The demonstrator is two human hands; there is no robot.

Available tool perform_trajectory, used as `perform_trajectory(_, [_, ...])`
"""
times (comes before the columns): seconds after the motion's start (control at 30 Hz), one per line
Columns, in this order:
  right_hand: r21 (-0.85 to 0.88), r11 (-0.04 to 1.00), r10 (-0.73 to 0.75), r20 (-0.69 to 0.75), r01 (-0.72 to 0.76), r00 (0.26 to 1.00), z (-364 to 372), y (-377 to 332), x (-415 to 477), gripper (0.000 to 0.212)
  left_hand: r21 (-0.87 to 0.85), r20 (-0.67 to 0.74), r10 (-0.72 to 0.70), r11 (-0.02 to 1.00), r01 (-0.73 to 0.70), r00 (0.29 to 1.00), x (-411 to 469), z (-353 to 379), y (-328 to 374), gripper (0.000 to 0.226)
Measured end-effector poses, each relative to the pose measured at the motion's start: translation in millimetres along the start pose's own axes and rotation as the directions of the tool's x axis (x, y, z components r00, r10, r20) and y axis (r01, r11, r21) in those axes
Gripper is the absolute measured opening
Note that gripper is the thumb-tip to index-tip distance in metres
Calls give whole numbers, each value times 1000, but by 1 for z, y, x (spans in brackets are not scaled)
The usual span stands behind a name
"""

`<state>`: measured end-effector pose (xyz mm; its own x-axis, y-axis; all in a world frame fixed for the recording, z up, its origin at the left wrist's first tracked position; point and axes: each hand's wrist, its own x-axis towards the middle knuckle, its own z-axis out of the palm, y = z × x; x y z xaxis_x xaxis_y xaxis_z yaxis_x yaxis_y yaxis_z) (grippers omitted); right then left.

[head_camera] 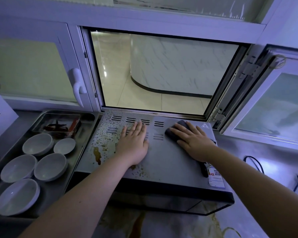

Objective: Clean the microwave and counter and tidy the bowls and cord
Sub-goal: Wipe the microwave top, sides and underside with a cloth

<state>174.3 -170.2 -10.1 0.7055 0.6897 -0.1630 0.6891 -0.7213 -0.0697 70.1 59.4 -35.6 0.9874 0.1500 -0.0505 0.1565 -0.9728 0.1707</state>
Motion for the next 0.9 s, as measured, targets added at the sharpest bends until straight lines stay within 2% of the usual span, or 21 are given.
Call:
perform_trajectory(0.1, [-3, 999, 32, -26, -32, 999, 1, -23, 12, 49, 3, 1, -4, 1000, 4, 1000, 1, 0, 1, 60])
perform_trajectory(0.23, [-13, 999, -50, -48, 50, 998, 2, -63, 27, 49, 10, -20, -8, 1000, 9, 1000, 1, 0, 1, 59])
perform_trajectory(0.57, [-60, 997, -55, 11, 55, 998, 1, -11, -6, 50, -12, -16, -5, 1000, 5, 1000, -1, -1, 0, 59])
perform_trajectory(0.9, [-5, 1000, -3, -51, 3, 999, 12, -71, -5, 49, -4, -3, -14, 1000, 14, 1000, 0, -2, 1, 57])
